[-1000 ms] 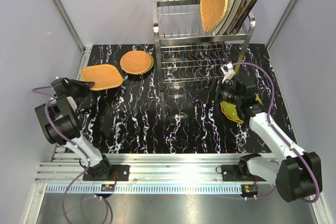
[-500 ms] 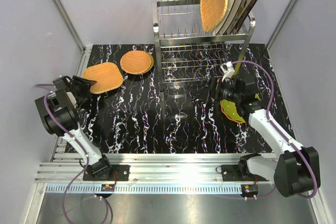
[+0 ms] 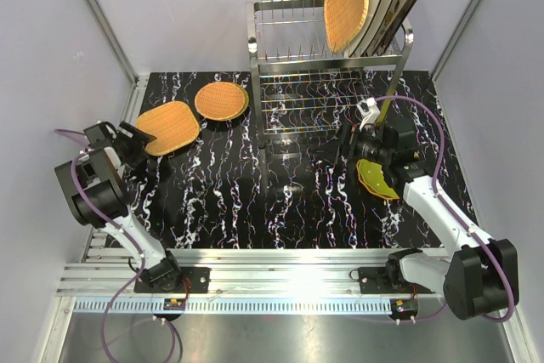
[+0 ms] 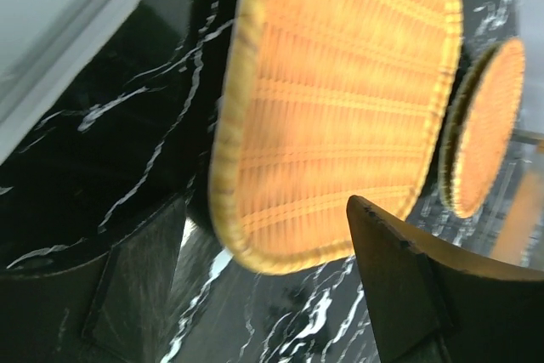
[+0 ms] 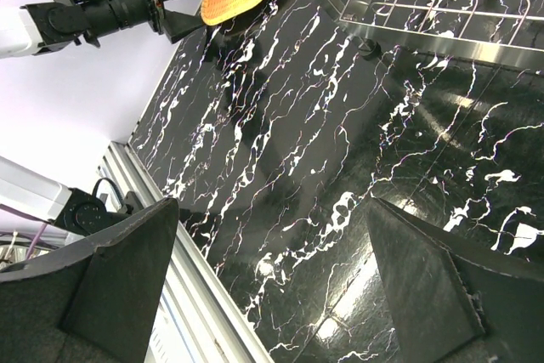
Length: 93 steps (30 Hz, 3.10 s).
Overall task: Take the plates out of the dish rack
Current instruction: Place the plate on the table, then grab a plate with the right arm
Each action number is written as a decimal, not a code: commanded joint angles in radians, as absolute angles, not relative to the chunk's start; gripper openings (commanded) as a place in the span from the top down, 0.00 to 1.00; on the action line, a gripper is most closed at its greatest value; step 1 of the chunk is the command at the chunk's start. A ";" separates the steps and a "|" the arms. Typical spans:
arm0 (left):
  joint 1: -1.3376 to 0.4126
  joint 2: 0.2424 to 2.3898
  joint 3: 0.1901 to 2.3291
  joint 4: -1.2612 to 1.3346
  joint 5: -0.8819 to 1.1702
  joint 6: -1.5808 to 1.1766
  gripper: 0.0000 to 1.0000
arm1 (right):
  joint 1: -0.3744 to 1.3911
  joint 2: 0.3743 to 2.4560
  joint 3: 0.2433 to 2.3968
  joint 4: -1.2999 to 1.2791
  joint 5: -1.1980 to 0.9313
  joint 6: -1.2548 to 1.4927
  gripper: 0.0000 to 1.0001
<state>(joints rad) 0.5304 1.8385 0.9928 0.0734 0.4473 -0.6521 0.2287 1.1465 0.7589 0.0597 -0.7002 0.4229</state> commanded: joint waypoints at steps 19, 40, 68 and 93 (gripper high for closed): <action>0.535 1.493 0.917 -0.092 0.288 -0.474 0.18 | 0.224 1.054 0.911 -0.144 -0.764 0.165 0.00; 0.506 1.022 0.681 -0.089 0.465 -0.509 0.11 | 0.224 1.141 1.383 -0.577 -0.726 -0.244 0.00; 0.330 0.704 0.759 -0.462 0.506 -0.311 0.01 | 0.224 1.595 2.335 -0.739 -0.493 0.198 0.05; 0.330 0.693 0.727 -0.431 0.518 -0.330 0.01 | 0.383 1.710 2.387 -0.626 0.165 0.117 0.00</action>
<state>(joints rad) 0.3328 0.7002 0.7078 -0.4763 0.4927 -0.3222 0.3614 1.7039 2.3524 -0.7151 0.0254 0.1764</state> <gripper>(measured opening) 0.985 0.993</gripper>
